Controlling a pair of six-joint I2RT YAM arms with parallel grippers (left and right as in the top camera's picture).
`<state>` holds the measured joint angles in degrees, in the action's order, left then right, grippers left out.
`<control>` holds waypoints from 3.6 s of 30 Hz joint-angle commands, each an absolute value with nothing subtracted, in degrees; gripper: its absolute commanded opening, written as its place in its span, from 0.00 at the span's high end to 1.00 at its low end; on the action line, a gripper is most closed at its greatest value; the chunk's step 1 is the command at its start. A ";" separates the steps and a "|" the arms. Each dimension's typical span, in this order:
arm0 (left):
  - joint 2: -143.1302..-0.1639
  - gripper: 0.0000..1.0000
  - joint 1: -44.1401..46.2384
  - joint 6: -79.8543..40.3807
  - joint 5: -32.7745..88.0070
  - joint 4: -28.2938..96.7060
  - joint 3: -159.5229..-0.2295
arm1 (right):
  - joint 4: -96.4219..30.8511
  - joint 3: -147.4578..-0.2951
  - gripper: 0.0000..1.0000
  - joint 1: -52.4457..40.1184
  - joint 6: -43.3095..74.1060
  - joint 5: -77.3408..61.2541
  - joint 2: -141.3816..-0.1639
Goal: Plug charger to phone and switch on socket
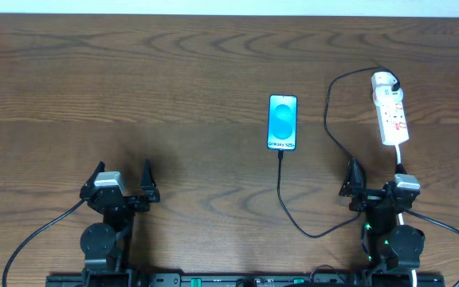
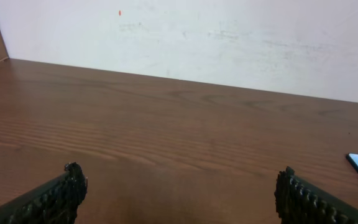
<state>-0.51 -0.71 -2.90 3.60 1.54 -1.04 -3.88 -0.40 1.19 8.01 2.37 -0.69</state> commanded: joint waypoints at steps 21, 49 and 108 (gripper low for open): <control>-0.23 0.02 -0.95 -1.96 4.71 3.75 -0.23 | -4.10 -0.30 0.01 0.80 7.18 2.66 -0.30; -0.23 0.01 -0.95 -1.96 4.71 3.75 -0.23 | -4.27 -0.27 0.01 -0.69 -3.27 -1.43 -0.27; -0.23 0.02 -0.95 -1.96 4.71 3.75 -0.23 | -4.27 -0.30 0.01 -0.71 -3.27 -1.43 -0.30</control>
